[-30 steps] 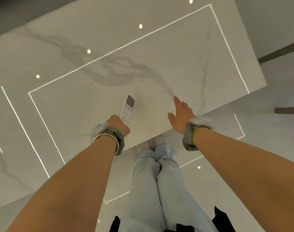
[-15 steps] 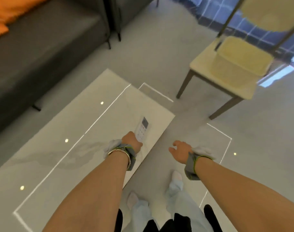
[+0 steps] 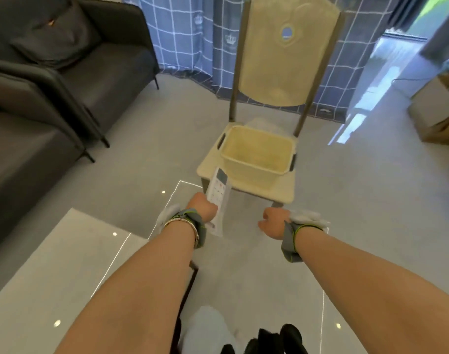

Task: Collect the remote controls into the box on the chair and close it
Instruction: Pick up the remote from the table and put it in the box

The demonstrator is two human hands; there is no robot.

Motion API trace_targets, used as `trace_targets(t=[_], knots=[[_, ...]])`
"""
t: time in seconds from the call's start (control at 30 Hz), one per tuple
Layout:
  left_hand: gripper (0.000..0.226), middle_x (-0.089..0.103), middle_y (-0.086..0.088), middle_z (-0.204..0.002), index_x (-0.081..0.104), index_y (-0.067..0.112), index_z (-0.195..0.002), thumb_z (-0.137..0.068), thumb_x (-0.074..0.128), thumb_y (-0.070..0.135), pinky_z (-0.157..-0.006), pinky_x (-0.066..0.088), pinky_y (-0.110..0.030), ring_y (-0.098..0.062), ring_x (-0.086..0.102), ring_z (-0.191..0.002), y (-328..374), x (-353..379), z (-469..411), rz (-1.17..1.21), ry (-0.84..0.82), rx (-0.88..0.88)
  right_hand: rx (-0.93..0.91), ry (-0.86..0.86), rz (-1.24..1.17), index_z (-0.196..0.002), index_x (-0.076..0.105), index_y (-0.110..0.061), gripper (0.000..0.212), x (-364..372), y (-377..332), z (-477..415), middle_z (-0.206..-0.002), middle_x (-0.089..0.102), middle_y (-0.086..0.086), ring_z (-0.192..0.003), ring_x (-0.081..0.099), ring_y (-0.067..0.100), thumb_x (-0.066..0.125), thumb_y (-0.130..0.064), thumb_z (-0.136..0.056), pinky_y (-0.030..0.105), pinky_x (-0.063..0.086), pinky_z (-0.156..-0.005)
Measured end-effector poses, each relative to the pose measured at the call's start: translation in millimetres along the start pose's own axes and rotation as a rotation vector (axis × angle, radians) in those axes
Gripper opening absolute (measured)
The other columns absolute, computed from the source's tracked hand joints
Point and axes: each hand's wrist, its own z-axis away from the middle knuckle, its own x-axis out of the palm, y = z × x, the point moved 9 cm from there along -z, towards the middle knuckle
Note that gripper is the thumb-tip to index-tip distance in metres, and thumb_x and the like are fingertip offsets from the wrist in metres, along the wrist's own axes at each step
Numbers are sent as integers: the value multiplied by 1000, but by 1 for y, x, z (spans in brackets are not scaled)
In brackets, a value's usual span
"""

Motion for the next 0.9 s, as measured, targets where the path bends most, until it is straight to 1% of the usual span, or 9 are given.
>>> trace_targets(t=[0.1, 0.17, 0.23, 0.33, 0.43, 0.53, 0.77, 0.83, 0.9], knots=[[36, 59, -14, -117, 51, -2, -125, -94, 46, 15, -54, 54, -26, -34, 63, -100, 54, 6, -52, 133, -18, -46, 27, 11, -34, -119, 55, -13, 37, -42, 26, -56, -123, 60, 10, -107, 58, 28, 40, -32, -91, 34, 45, -90], [34, 59, -17, -121, 52, -3, -122, -92, 47, 13, -77, 58, -34, -36, 61, -107, 67, 8, -78, 158, -20, -78, 31, 8, -47, -119, 53, -14, 37, -58, 32, -73, -121, 61, 9, -105, 58, 28, 40, -33, -90, 35, 45, -90], [19, 59, -20, -112, 58, 0, -103, -91, 47, 9, -96, 52, -42, -34, 59, -103, 88, 13, -119, 213, -9, -105, 46, 31, -70, -121, 52, -15, 39, -83, 45, -105, -121, 61, 10, -105, 58, 29, 40, -35, -90, 36, 46, -89], [16, 50, -7, -76, 49, 12, -78, -93, 45, 7, -89, 53, -39, -24, 48, -89, 119, 29, -177, 344, -53, -169, 75, -24, -66, -127, 48, -14, 42, -109, 63, -154, -122, 60, 12, -103, 59, 29, 40, -35, -92, 35, 49, -86], [35, 42, 2, -68, 37, 19, -61, -92, 46, 7, -82, 55, -38, -24, 49, -89, 147, 48, -217, 447, -97, -233, 77, -27, -56, -131, 46, -13, 45, -142, 76, -199, -125, 58, 13, -106, 58, 31, 40, -35, -92, 36, 49, -87], [35, 41, 2, -69, 35, 21, -62, -92, 46, 7, -65, 54, -28, -24, 50, -89, 162, 69, -240, 468, -160, -321, 40, -44, -55, -135, 41, -12, 46, -162, 81, -231, -128, 54, 16, -109, 57, 33, 40, -32, -94, 36, 46, -88], [26, 46, -2, -91, 36, 23, -74, -94, 44, 9, -49, 51, -16, -22, 51, -91, 163, 116, -313, 679, -106, -529, -28, -59, 85, -142, 31, -14, 48, -183, 77, -345, -139, 43, 16, -125, 44, 34, 41, -16, -95, 38, 40, -98], [13, 54, -10, -108, 52, 22, -93, -94, 46, 11, -58, 53, -19, -24, 57, -98, 153, 129, -326, 793, -20, -639, -54, -60, 105, -143, 29, -19, 53, -174, 76, -372, -139, 42, 15, -125, 42, 33, 42, -11, -93, 41, 41, -96], [25, 60, -11, -119, 56, 14, -117, -94, 46, 13, -76, 53, -25, -24, 61, -105, 147, 150, -336, 620, -56, -671, -49, -100, 118, -146, 23, -25, 62, -156, 79, -396, -141, 39, 13, -126, 40, 33, 44, -9, -90, 45, 40, -97]])
